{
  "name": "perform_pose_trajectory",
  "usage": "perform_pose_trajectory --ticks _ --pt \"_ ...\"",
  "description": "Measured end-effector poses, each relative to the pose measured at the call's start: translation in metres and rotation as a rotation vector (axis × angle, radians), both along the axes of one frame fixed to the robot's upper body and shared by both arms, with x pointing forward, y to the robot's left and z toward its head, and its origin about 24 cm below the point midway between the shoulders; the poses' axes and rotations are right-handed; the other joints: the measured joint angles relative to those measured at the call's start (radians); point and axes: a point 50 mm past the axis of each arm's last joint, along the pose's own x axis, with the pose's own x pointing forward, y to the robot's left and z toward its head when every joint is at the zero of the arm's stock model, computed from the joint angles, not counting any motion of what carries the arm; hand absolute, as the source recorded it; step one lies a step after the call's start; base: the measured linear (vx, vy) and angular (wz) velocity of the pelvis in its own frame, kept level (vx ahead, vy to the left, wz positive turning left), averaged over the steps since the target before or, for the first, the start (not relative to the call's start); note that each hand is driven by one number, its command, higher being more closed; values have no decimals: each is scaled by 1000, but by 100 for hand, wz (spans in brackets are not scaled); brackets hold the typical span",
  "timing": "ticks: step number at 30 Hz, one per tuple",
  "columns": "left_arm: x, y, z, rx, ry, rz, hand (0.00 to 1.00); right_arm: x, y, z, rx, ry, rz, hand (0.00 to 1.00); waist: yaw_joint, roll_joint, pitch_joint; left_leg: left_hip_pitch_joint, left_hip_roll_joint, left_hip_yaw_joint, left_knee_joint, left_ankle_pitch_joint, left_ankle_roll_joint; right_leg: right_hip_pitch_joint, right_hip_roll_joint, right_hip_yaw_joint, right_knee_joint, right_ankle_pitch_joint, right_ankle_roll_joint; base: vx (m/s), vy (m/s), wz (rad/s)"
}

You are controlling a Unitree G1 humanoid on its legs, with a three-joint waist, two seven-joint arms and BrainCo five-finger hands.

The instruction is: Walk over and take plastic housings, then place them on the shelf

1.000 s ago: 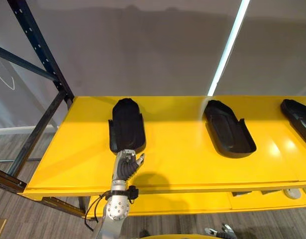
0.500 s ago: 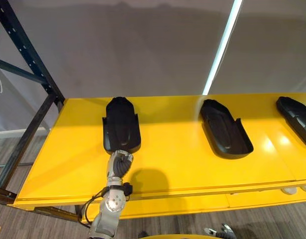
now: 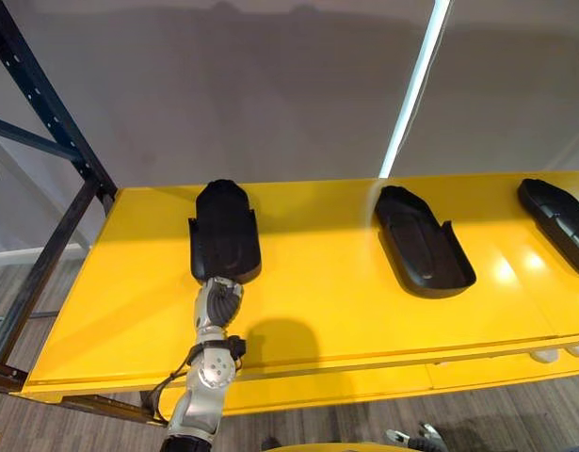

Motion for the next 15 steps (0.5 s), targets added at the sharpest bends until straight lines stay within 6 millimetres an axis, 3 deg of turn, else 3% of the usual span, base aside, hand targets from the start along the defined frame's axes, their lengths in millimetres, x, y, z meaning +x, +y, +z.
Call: perform_pose_trajectory --ticks 4,5,8,13,15 --pt "-13 -8 56 -36 -257 -41 100 0 0 0 0 -2 -5 0 -5 -1 0 -18 -1 -17 0 -2 -2 -10 -1 -10 2 2 -1 16 -17 10" --pt "-18 -6 79 -61 -382 -45 100 -1 -1 0 -1 -2 -10 0 4 0 0 -19 -1 -23 0 1 2 -3 -1 -16 2 3 -2 42 -33 11" --pt "-25 7 105 -102 -547 23 100 -3 -1 0 -4 1 -16 0 14 2 -1 -17 -1 -44 0 2 3 5 0 -27 4 3 -3 24 -42 16" --pt "-39 49 107 -173 -627 291 100 -5 -3 0 -13 1 -19 0 25 8 1 -11 1 -79 0 -2 -3 19 1 -53 15 3 -3 -7 -41 23" --pt "-49 70 98 -208 -621 431 100 -9 -4 -1 -20 13 -24 0 47 8 1 -11 2 -86 0 -2 -3 21 2 -54 19 3 -3 -28 -22 14"
